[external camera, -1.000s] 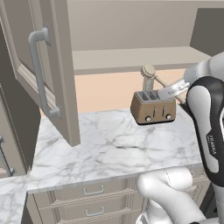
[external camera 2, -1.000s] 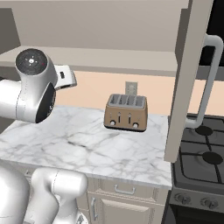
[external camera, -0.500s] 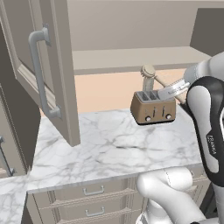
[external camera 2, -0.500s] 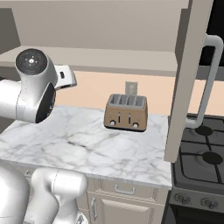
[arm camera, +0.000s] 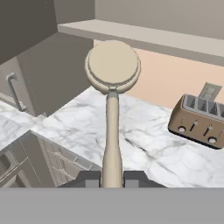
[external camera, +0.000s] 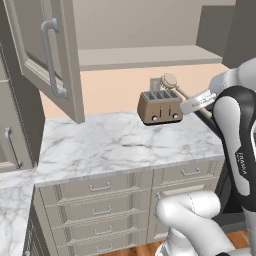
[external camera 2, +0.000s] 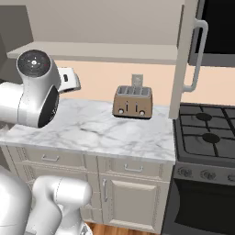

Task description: Open the cabinet. Pick the dish brush and place it next to the sink. Then close the cabinet.

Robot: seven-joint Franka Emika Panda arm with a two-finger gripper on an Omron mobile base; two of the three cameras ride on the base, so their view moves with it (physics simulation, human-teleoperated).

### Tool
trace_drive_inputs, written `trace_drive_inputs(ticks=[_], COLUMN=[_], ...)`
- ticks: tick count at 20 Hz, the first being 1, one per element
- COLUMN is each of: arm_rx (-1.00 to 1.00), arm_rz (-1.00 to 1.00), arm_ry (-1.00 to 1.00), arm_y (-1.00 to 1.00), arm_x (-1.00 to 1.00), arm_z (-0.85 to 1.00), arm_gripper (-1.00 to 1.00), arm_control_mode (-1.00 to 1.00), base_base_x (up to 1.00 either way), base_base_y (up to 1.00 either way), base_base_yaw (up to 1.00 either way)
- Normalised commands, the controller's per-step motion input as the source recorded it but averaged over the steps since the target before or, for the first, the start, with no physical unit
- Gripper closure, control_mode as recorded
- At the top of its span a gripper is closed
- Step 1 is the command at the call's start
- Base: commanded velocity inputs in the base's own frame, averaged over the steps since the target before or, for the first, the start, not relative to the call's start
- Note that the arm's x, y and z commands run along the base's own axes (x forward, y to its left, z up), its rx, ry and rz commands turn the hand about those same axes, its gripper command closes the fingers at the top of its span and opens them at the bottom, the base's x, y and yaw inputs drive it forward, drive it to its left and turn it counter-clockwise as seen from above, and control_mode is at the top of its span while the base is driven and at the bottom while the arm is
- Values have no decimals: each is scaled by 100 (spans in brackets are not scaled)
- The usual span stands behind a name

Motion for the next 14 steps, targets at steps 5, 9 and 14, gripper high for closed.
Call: trace_drive_inputs(ticks=[5,9,14], arm_rx=[0,0,0], arm_rz=[0,0,0], arm_ry=[0,0,0], arm_y=[0,0,0], arm_x=[0,0,0], arm_z=[0,0,0], arm_gripper=[100,100,100], arm_control_mode=[100,100,100], base_base_x=[-100,-67,-34], base_base_y=[0,0,0], base_base_yaw=[-5,-5,-22])
